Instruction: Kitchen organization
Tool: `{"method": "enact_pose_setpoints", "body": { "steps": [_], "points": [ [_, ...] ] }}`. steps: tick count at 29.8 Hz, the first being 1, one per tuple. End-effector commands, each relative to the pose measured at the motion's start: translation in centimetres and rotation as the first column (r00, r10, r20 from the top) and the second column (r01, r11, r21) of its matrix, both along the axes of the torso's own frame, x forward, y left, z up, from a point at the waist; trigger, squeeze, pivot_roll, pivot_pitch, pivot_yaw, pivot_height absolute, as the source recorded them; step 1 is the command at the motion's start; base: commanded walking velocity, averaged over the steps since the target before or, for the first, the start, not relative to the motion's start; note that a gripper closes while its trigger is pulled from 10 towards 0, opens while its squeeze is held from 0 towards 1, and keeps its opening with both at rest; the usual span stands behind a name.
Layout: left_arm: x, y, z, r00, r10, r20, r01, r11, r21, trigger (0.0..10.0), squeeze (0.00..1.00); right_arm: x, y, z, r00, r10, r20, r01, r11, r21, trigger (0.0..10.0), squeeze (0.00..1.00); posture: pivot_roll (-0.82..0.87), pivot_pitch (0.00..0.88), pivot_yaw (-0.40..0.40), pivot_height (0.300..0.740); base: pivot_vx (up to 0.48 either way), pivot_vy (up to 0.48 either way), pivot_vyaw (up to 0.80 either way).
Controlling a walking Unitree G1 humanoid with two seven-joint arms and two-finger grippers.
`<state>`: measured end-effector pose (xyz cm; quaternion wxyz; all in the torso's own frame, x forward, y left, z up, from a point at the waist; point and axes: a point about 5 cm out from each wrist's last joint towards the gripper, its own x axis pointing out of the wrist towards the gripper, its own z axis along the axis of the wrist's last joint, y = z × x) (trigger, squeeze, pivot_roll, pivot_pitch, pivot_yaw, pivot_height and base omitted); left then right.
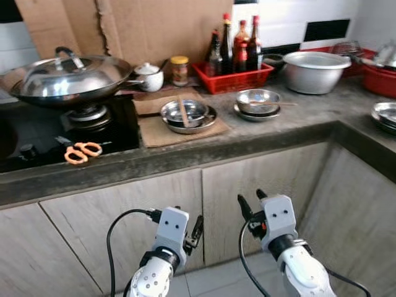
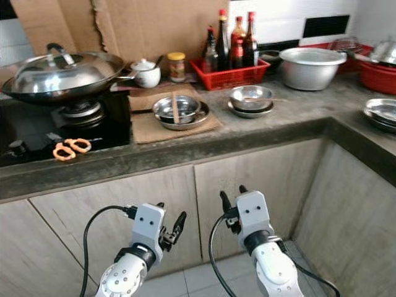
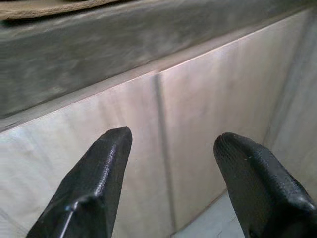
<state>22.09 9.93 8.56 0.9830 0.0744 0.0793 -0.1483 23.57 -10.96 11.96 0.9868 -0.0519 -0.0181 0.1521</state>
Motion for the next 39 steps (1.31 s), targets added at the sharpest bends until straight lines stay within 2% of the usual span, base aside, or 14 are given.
{"method": "enact_pose_setpoints", "body": {
  "steps": [1, 8, 15, 24, 25, 26, 27, 31, 32, 33, 34, 39],
  "points": [
    [0.0, -0.7, 0.3, 1.0, -0.019, 0.01, 0.02, 1.0, -0.011, 10.0, 0.0, 0.0, -0.8, -0.2, 1.0, -0.018, -0.003, 0.018, 1.0, -0.006, 10.0, 0.0, 0.1, 0.0, -0.021, 0.74, 0.285, 0.0, 0.52],
    [0.0, -0.7, 0.3, 1.0, -0.019, 0.01, 0.019, 1.0, -0.012, 10.0, 0.0, 0.4, -0.8, -0.3, 1.0, -0.027, -0.006, 0.027, 0.999, -0.017, 10.0, 0.0, 0.11, 0.0, -0.022, 0.74, 0.285, 0.0, 0.73],
    [0.1, -0.7, 0.3, 1.0, -0.016, 0.012, 0.016, 1.0, -0.013, 10.0, 0.0, 1.1, -1.2, 0.2, 0.999, -0.033, 0.009, 0.033, 0.999, -0.012, 10.0, 0.0, 0.11, 0.0, -0.025, 0.74, 0.282, 0.0, 0.0],
    [0.0, -0.7, 0.4, 1.0, -0.015, 0.005, 0.015, 0.999, -0.033, 10.0, 0.0, 1.5, -0.9, 0.6, 1.0, 0.005, 0.023, -0.005, 1.0, -0.004, 10.0, 0.0, 0.12, 0.0, -0.033, 0.74, 0.0, 0.0, 0.0],
    [0.0, -0.8, 0.4, 1.0, -0.014, 0.005, 0.015, 0.999, -0.032, 10.0, 0.0, 1.6, -0.9, 0.6, 1.0, 0.008, 0.026, -0.008, 1.0, -0.007, 10.0, 0.87, 0.12, 0.0, -0.033, 0.74, 0.0, 0.0, 0.0],
    [0.0, -0.8, 0.4, 1.0, -0.014, 0.006, 0.014, 0.999, -0.032, 10.0, 0.0, 1.6, -0.9, 0.7, 1.0, 0.01, 0.027, -0.01, 1.0, -0.009, 10.0, 0.87, 0.12, 0.0, -0.033, 0.74, 0.0, 0.0, 0.0],
    [0.0, -0.8, 0.5, 1.0, -0.013, 0.007, 0.013, 0.999, -0.031, 10.0, 0.0, 1.7, -0.9, 0.7, 1.0, 0.014, 0.028, -0.014, 1.0, -0.008, 10.0, 1.0, 0.12, 0.0, -0.033, 0.74, 0.0, 0.0, 0.0],
    [0.4, -0.7, 1.2, 0.998, -0.011, 0.069, 0.012, 1.0, -0.018, 10.0, 0.0, 2.7, -0.6, 1.2, 0.998, 0.038, 0.045, -0.036, 0.999, -0.028, 10.0, 1.0, 0.12, 0.0, -0.032, 0.74, 0.0, 0.0, 0.0],
    [0.4, -0.7, 1.2, 0.997, -0.013, 0.071, 0.014, 1.0, -0.02, 10.0, 0.0, 2.8, -0.6, 1.2, 0.998, 0.041, 0.044, -0.039, 0.999, -0.028, 10.0, 0.35, 0.12, 0.0, -0.032, 0.74, 0.0, 0.0, 0.0],
    [0.4, -0.7, 1.2, 0.997, -0.013, 0.071, 0.014, 1.0, -0.02, 10.0, 0.0, 2.8, -0.6, 1.2, 0.998, 0.041, 0.044, -0.039, 0.999, -0.028, 10.0, 0.35, 0.12, 0.0, -0.032, 0.74, 0.0, 0.0, 0.0],
    [0.4, -0.6, 1.2, 0.998, -0.009, 0.069, 0.011, 1.0, -0.022, 10.0, 0.0, 3.4, -0.4, 1.6, 0.997, 0.044, 0.062, -0.042, 0.998, -0.04, 10.0, 0.0, 0.12, 0.0, -0.03, 0.74, 0.0, 0.0, 0.0],
    [0.3, -0.7, 1.3, 0.997, -0.013, 0.071, 0.015, 1.0, -0.022, 10.0, 0.0, 4.6, 0.0, 2.4, 0.996, 0.033, 0.084, -0.029, 0.998, -0.048, 10.0, 0.0, 0.13, 0.0, -0.04, 0.74, 0.0, 0.0, 0.0]
  ]
}}
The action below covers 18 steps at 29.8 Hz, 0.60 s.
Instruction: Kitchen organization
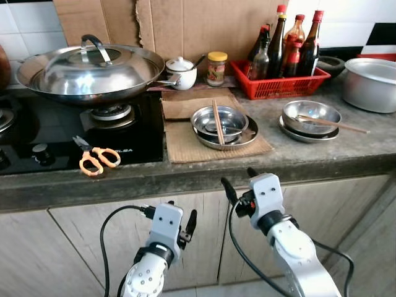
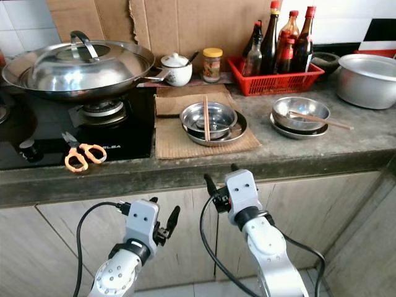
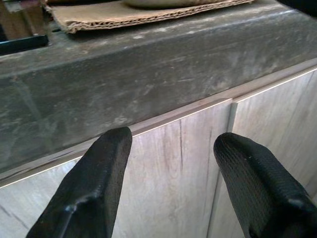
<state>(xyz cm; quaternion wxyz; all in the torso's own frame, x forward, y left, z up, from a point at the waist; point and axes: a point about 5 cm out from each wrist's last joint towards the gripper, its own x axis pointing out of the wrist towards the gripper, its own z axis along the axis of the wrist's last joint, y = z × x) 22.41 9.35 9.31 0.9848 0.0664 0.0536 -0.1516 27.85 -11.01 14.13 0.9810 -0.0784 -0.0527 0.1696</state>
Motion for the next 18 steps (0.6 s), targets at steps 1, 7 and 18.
{"method": "enact_pose_setpoints", "body": {
  "steps": [1, 7, 18],
  "points": [
    [0.0, -0.1, 0.6, 1.0, -0.004, 0.025, 0.004, 1.0, 0.001, 10.0, 0.0, 0.7, 0.2, 0.5, 1.0, -0.011, 0.018, 0.011, 1.0, -0.008, 10.0, 0.0, 0.13, 0.0, -0.041, 0.74, 0.0, 0.0, 0.0],
    [0.0, -0.2, 0.8, 0.999, -0.008, 0.042, 0.007, 1.0, 0.019, 10.0, 0.0, 3.0, 1.5, 2.2, 0.999, 0.003, 0.051, -0.003, 1.0, 0.004, 10.0, 0.0, 0.14, 0.0, -0.048, 0.74, 0.0, 0.0, 0.0],
    [0.0, -0.4, 1.1, 0.999, -0.009, 0.052, 0.008, 1.0, 0.016, 10.0, 0.0, 4.7, 2.9, 3.6, 0.997, 0.018, 0.073, -0.02, 0.999, 0.035, 10.0, 0.0, 0.15, 0.0, -0.059, 0.74, 0.0, 0.0, 0.0]
  ]
}}
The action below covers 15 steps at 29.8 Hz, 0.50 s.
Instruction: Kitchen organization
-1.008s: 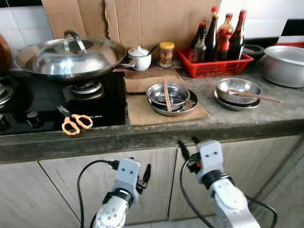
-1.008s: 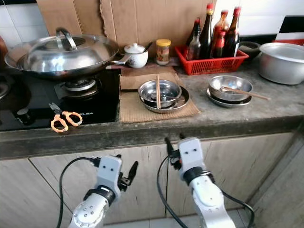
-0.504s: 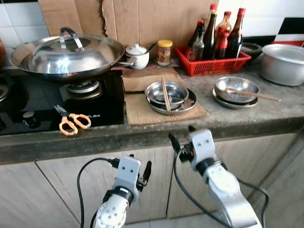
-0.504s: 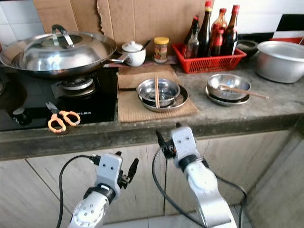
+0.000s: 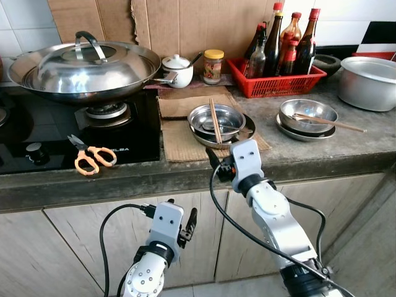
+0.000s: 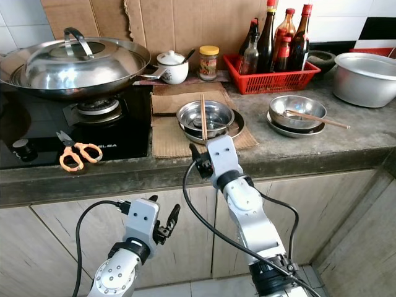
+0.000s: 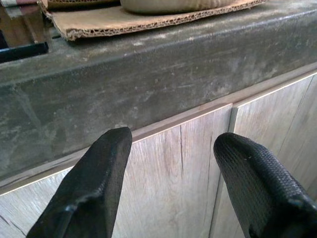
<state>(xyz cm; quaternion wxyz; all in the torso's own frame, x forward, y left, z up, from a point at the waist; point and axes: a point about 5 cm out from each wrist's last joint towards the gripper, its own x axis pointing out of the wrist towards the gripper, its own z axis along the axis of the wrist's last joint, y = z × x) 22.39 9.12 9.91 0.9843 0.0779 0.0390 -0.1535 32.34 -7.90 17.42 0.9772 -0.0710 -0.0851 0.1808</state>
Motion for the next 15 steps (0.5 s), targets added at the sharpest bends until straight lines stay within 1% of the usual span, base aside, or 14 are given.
{"method": "enact_pose_setpoints", "body": {
  "steps": [1, 3, 4, 9, 15],
  "points": [
    [0.0, -0.2, 0.6, 1.0, -0.006, 0.028, 0.006, 1.0, -0.003, 10.0, 0.0, 0.4, -0.1, 0.3, 1.0, -0.015, 0.011, 0.014, 1.0, 0.014, 10.0, 0.0, 0.15, 0.0, -0.059, 0.74, 0.0, 0.0, 0.0],
    [0.0, -0.4, 0.8, 0.999, -0.015, 0.043, 0.016, 1.0, -0.009, 10.0, 0.0, 0.6, 0.0, 0.4, 1.0, -0.017, 0.012, 0.017, 1.0, 0.014, 10.0, 0.0, 0.14, 0.0, -0.061, 0.74, 0.0, 0.0, 0.0],
    [-0.2, -0.6, 1.1, 0.997, -0.037, 0.061, 0.039, 0.999, -0.029, 10.0, 0.0, 0.9, 0.1, 0.4, 1.0, -0.025, 0.005, 0.025, 0.999, 0.02, 10.0, 0.0, 0.14, 0.0, -0.06, 0.74, 0.0, 0.0, 0.0],
    [-0.3, -1.1, 1.5, 0.995, -0.063, 0.082, 0.068, 0.996, -0.059, 10.0, 0.0, 1.7, 0.2, 0.5, 0.998, -0.056, -0.002, 0.056, 0.998, 0.019, 10.0, 0.0, 0.15, 0.0, -0.069, 0.74, 0.0, 0.0, 0.0],
    [-0.4, -1.5, 1.6, 0.992, -0.084, 0.093, 0.09, 0.994, -0.06, 10.0, 0.0, 2.3, 0.1, 0.6, 0.997, -0.079, -0.003, 0.079, 0.997, 0.018, 10.0, 0.0, 0.15, 0.0, -0.074, 0.74, 0.0, 0.0, 0.0]
  ]
}}
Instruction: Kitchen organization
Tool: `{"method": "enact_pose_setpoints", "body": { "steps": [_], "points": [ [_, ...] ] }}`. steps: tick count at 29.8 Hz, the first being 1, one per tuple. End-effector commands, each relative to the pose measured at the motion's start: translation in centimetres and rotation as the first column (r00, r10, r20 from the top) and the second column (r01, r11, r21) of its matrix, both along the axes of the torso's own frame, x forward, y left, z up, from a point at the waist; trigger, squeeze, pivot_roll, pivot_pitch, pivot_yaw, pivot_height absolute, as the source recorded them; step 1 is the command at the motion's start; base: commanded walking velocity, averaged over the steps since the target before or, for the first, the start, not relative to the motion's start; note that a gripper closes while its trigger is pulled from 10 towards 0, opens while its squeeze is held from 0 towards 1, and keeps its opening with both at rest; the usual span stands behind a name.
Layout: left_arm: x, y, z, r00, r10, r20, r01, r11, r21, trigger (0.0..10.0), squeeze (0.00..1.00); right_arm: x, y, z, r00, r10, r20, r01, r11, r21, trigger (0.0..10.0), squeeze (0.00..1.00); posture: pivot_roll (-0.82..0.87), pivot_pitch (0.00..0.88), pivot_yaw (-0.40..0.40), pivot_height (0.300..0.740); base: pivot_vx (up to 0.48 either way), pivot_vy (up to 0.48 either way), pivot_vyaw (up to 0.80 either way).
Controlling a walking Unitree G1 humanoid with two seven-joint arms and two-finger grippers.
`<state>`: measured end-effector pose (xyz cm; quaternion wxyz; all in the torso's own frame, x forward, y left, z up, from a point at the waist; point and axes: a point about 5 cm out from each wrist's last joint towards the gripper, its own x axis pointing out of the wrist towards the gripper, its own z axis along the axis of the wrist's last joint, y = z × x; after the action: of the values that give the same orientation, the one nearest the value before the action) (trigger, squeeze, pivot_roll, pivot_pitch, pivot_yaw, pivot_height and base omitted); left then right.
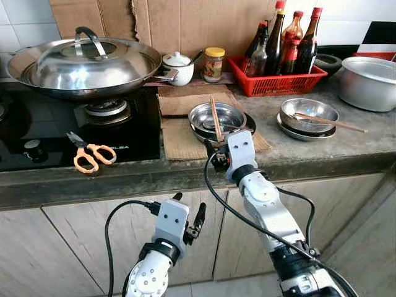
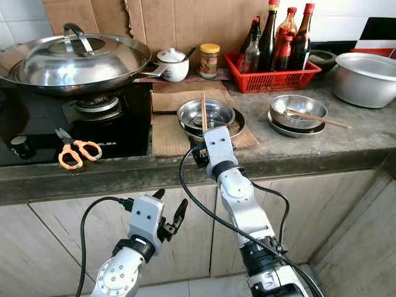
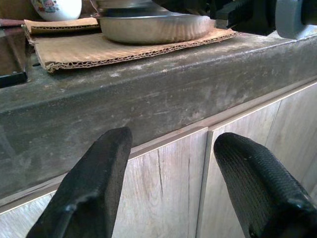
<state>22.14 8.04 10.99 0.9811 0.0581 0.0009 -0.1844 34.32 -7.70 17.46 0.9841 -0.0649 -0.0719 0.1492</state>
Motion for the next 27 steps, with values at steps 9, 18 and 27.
{"method": "enact_pose_setpoints", "body": {
  "steps": [9, 18, 27],
  "points": [
    [-0.3, -0.6, 0.4, 0.999, -0.031, 0.025, 0.032, 0.999, -0.015, 10.0, 0.0, 1.2, -0.4, 0.3, 0.999, -0.051, 0.001, 0.051, 0.999, -0.001, 10.0, 0.0, 0.15, 0.0, -0.079, 0.74, 0.0, 0.0, 0.0],
    [-0.3, -0.7, 0.4, 0.999, -0.035, 0.024, 0.035, 0.999, -0.015, 10.0, 0.0, 1.7, 0.0, 0.0, 0.999, -0.035, -0.027, 0.035, 0.999, -0.004, 10.0, 0.0, 0.16, 0.0, -0.081, 0.74, 0.0, 0.0, 0.0],
    [-0.2, -0.6, 0.3, 0.999, -0.031, 0.02, 0.031, 0.999, -0.013, 10.0, 0.0, 2.1, 0.1, 0.6, 0.999, -0.05, -0.01, 0.05, 0.999, 0.017, 5.8, 0.0, 0.15, 0.0, -0.08, 0.74, 0.0, 0.0, 0.0]
  ]
}}
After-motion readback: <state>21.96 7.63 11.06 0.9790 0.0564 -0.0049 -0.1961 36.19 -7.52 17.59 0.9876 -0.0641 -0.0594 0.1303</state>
